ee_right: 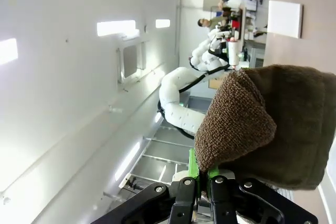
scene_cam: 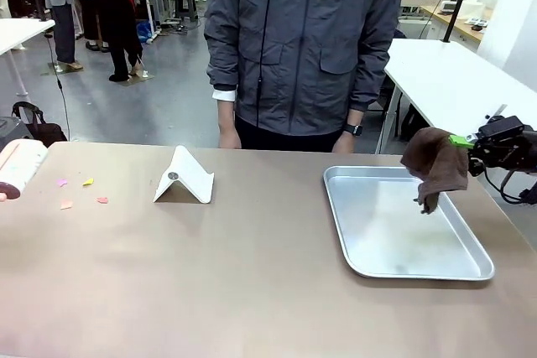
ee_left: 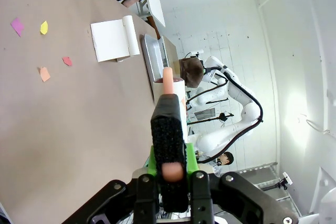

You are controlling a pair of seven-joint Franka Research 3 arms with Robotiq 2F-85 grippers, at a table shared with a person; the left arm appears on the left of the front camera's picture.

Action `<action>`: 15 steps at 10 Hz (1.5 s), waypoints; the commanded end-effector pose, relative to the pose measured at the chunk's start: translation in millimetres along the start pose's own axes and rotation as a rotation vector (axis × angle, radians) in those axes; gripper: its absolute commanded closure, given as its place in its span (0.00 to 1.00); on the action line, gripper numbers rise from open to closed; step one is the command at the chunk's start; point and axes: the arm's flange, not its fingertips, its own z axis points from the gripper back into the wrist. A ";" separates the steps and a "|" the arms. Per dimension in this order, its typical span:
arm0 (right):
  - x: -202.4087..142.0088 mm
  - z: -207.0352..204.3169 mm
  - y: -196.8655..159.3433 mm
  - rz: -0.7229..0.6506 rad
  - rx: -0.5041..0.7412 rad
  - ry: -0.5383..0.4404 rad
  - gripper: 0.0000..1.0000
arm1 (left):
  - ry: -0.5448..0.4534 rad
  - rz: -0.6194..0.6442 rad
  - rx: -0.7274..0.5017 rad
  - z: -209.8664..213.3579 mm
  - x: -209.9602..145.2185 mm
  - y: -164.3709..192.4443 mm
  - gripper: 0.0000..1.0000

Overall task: Clean the surface of the table.
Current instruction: If a person points to the right, clean the right side of the table with your right hand, and if they point to the left, clean the left side with your left hand, then clean the area not pointed to by the person.

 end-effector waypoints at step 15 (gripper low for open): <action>-2.8 -3.1 5.9 0.010 0.005 0.003 0.93 | -0.099 -0.060 0.277 -11.9 8.4 -10.7 0.78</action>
